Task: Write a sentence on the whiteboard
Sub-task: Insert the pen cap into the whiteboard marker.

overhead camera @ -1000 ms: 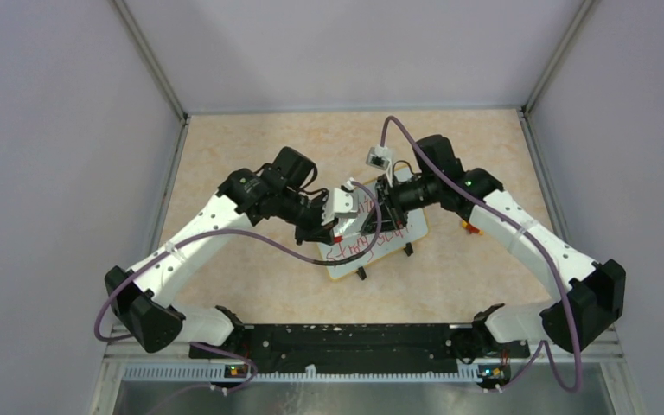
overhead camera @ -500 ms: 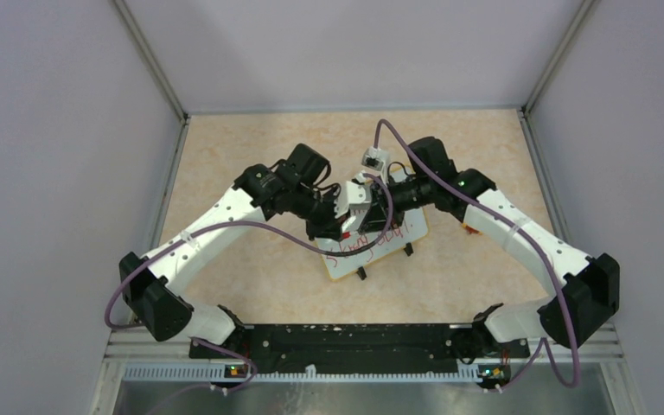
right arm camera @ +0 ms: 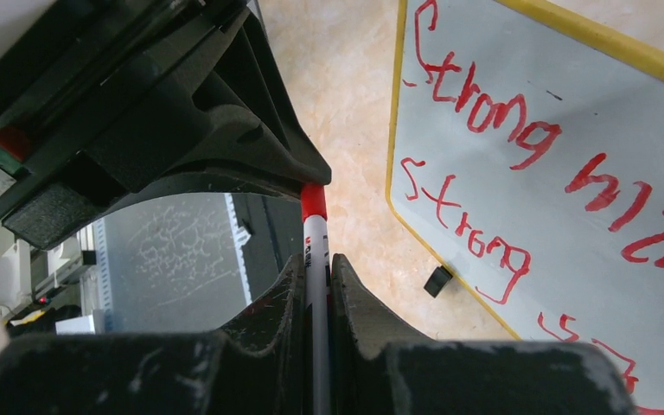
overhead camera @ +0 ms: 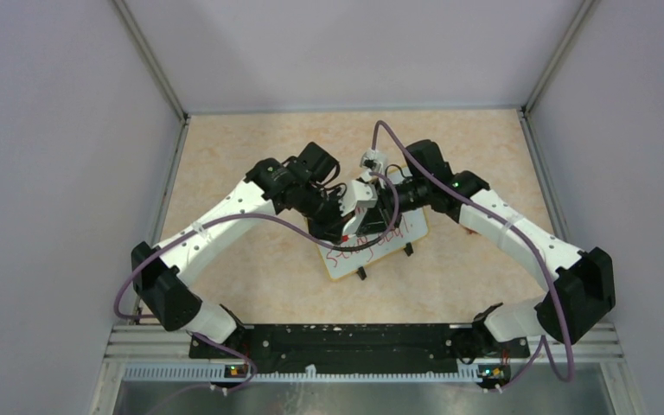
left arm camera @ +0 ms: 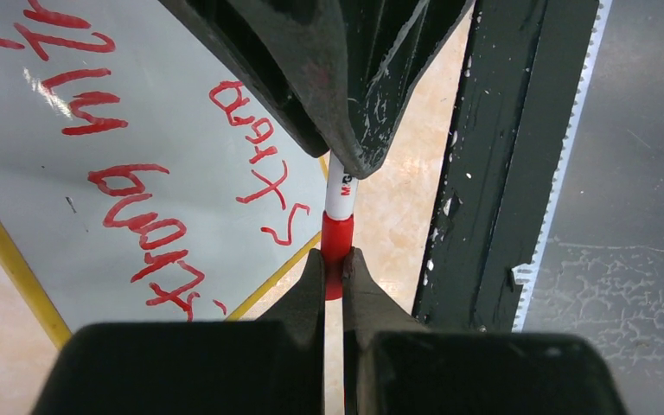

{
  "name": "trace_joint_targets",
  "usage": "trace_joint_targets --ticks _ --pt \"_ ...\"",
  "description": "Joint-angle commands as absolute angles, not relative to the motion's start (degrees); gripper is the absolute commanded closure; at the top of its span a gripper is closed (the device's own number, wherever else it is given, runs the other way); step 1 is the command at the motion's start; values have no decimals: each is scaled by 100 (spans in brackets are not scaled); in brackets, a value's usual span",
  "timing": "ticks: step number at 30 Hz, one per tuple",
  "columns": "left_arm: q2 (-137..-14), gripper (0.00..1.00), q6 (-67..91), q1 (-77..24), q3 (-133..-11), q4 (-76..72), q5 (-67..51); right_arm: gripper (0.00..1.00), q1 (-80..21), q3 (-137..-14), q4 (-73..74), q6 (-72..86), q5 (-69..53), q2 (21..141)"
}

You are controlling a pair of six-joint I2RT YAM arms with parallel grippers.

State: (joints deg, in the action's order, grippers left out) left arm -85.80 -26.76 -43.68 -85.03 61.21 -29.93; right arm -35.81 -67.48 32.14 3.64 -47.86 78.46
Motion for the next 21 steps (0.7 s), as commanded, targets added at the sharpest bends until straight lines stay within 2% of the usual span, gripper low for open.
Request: trace_joint_targets --ticks 1,21 --pt "-8652 100 -2417 -4741 -9171 4308 -3729 100 -3976 -6716 2713 484 -5023 8079" --pt "-8571 100 -2138 -4808 -9296 3755 -3608 100 -4040 -6648 2551 742 -5244 8103"
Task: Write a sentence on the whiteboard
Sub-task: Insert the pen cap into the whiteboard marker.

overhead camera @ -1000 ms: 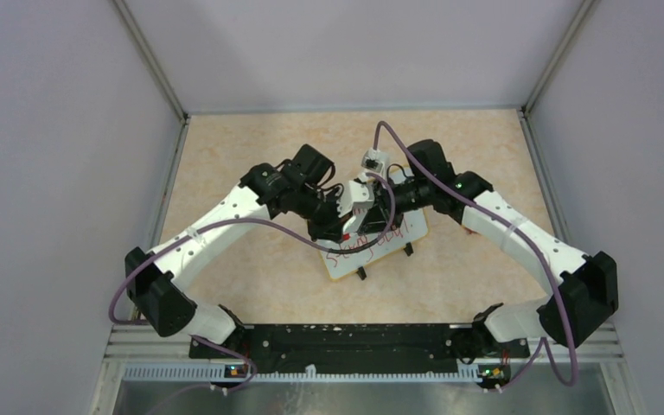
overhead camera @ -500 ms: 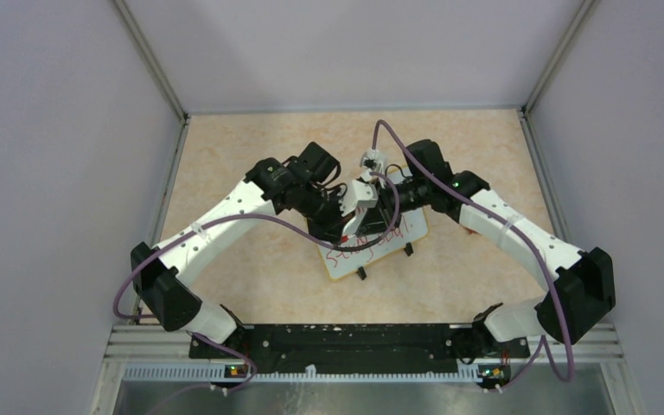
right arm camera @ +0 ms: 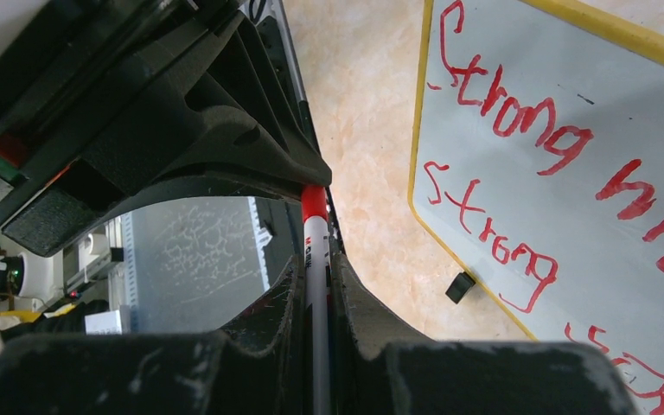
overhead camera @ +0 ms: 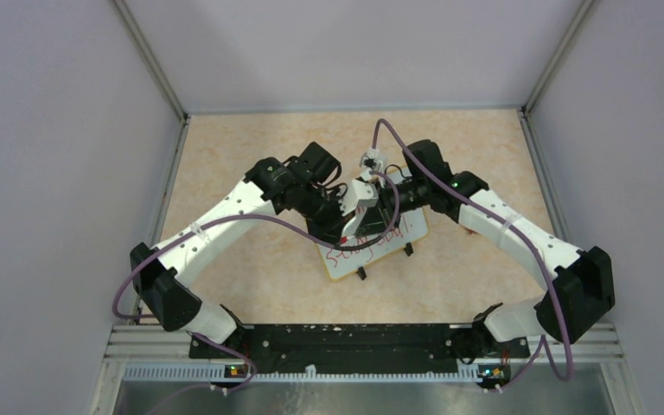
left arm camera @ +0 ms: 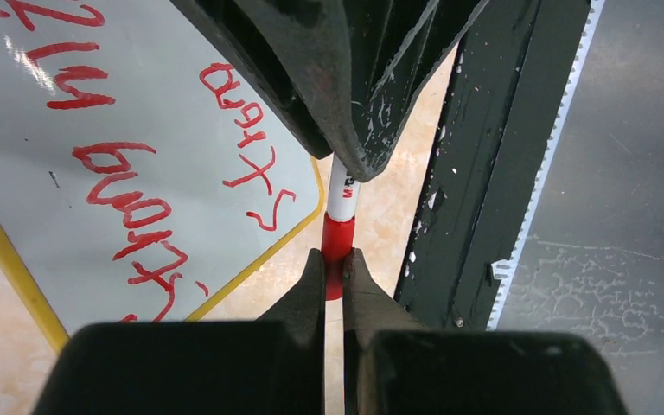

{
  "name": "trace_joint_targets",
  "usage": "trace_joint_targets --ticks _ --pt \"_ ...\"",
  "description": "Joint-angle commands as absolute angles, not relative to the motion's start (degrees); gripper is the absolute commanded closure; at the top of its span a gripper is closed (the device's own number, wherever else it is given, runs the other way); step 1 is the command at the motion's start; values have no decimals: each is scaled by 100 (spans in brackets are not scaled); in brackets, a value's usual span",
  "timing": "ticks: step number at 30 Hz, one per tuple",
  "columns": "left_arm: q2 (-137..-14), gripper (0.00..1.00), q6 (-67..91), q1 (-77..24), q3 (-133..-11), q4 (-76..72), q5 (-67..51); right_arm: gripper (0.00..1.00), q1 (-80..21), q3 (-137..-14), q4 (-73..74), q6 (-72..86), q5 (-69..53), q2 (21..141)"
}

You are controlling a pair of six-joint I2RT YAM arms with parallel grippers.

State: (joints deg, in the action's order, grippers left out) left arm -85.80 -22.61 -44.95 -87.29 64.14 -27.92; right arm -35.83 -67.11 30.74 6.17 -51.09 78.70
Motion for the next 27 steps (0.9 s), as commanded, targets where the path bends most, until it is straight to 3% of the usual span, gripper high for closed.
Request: trace_joint_targets --ticks 1,7,14,22,27 --pt "-8549 100 -2199 -4812 -9225 3714 -3629 100 -3991 -6674 2582 728 -5239 8092" --pt "-8338 83 -2364 -4733 -8947 4143 -3397 100 -3275 -6772 2731 615 -5324 7769" --pt "-7851 40 -2214 -4044 -8784 4167 -3733 100 -2610 -6737 2735 606 -5542 7427" --pt "-7326 23 -1958 -2847 -8224 3953 -4418 100 -2276 -6789 2553 770 -5662 7280" --pt "-7407 14 -2437 -2922 -8301 4324 -4398 100 -2363 -6978 2894 578 -5861 7365"
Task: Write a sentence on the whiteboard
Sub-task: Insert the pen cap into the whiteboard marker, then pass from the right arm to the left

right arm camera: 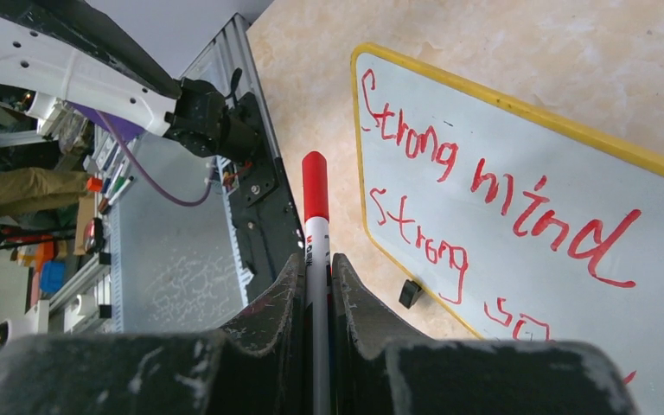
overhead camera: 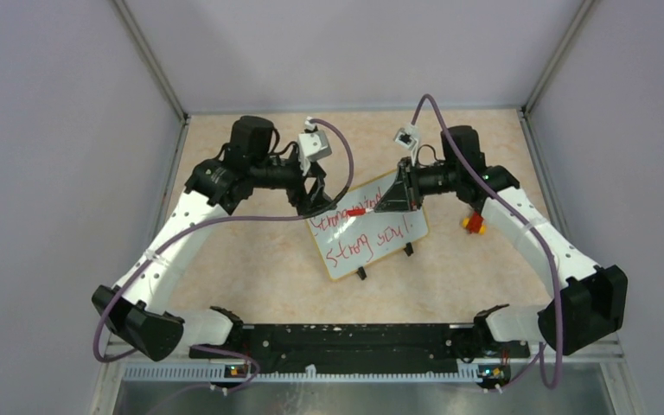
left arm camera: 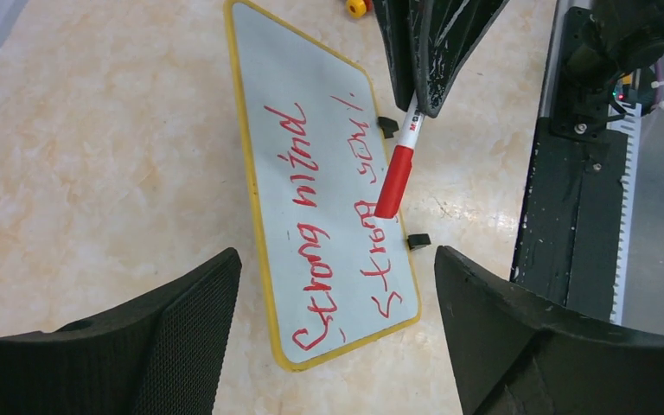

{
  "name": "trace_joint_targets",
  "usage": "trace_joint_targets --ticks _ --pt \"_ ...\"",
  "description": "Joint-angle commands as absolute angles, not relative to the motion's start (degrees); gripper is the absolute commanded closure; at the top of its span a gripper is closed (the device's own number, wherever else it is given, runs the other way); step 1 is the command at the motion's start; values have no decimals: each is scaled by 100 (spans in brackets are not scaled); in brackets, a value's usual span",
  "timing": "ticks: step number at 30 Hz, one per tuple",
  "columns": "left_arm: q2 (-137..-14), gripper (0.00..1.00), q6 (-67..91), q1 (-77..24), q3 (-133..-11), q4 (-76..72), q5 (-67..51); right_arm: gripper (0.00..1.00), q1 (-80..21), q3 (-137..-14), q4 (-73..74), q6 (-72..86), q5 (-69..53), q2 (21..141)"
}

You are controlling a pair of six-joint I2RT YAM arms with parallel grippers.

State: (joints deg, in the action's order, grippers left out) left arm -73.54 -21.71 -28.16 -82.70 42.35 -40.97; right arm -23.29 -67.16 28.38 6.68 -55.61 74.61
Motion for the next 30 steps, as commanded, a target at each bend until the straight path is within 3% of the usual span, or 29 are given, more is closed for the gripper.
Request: trace_joint_targets --ticks 1,5,11,13,19,22,25,30 --pt "-7458 13 -2504 -3016 -8331 4392 -4369 100 -2426 -7002 2957 556 -5870 7387" --pt "-7610 12 -2612 -3612 -8313 4495 -3852 100 -2656 -6947 2873 688 -5889 7420" --pt "-8081 21 -2708 -4305 -8413 4686 -3167 100 -3007 -7046 2988 657 -5818 7511" --pt "-8238 32 -2667 -4389 -8464 4687 -3033 100 -3093 -7050 3015 652 -5823 7542" --pt "-8178 81 -2395 -4378 -8416 4673 -2658 100 -3083 -7177 3167 612 -5713 7509" --pt "-7956 100 -2292 -4152 -8281 4560 -2694 86 -2834 -7258 3195 611 -5569 7481" --pt "-7811 100 -2171 -3697 -8294 4566 -2974 65 -2386 -7334 3100 750 -5631 7477" --pt "-7851 100 -2048 -2024 -8499 4654 -3709 36 -1569 -7529 3181 546 -5558 7338"
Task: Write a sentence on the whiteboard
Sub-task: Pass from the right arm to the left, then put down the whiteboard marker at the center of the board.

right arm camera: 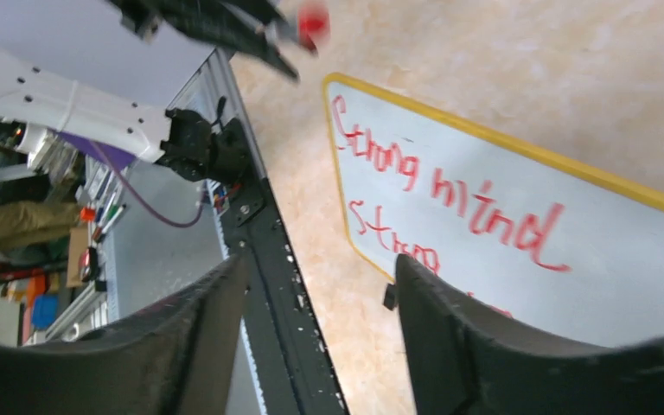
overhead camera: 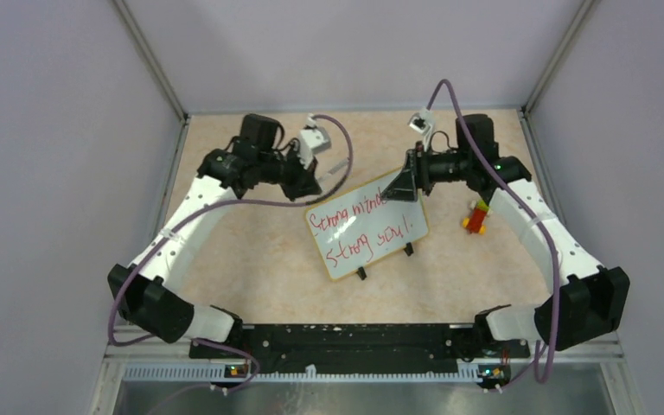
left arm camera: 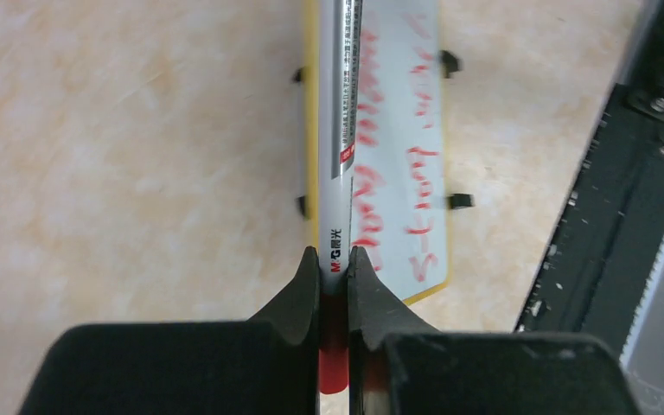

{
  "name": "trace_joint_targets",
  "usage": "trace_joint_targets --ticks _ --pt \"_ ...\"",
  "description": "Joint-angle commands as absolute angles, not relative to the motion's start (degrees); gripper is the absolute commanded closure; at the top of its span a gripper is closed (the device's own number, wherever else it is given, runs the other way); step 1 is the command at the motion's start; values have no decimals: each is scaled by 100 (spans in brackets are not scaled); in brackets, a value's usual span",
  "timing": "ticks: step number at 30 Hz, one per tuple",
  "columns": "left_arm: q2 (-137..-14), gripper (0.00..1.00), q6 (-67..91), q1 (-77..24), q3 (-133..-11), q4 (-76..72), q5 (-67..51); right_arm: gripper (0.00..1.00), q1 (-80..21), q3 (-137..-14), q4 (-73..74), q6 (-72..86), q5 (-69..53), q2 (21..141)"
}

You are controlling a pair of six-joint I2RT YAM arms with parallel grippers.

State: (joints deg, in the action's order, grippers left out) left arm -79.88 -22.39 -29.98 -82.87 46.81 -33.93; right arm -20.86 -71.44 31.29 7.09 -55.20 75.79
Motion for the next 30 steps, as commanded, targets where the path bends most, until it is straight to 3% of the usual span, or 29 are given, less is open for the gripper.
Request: trace_joint_targets --ticks 1,6,10,18,30 --pt "-7850 100 -2048 -1688 -8487 4641 -3715 32 -1385 -7577 3297 407 -5518 7312" --pt "-8346 96 -2261 216 -8415 4949 -4275 26 -346 -7607 3974 -305 -5493 7266" --pt "-8827 94 -2894 939 -7874 5265 -3798 26 552 -7376 4480 -989 -5446 7233" --pt "-9026 88 -3240 1143 -6256 4389 -2927 26 1220 -6488 4566 -1842 -4768 7015" --pt "-9537 76 -3495 1143 -5350 3929 -2649 26 1222 -5953 4483 -2199 -4287 6710"
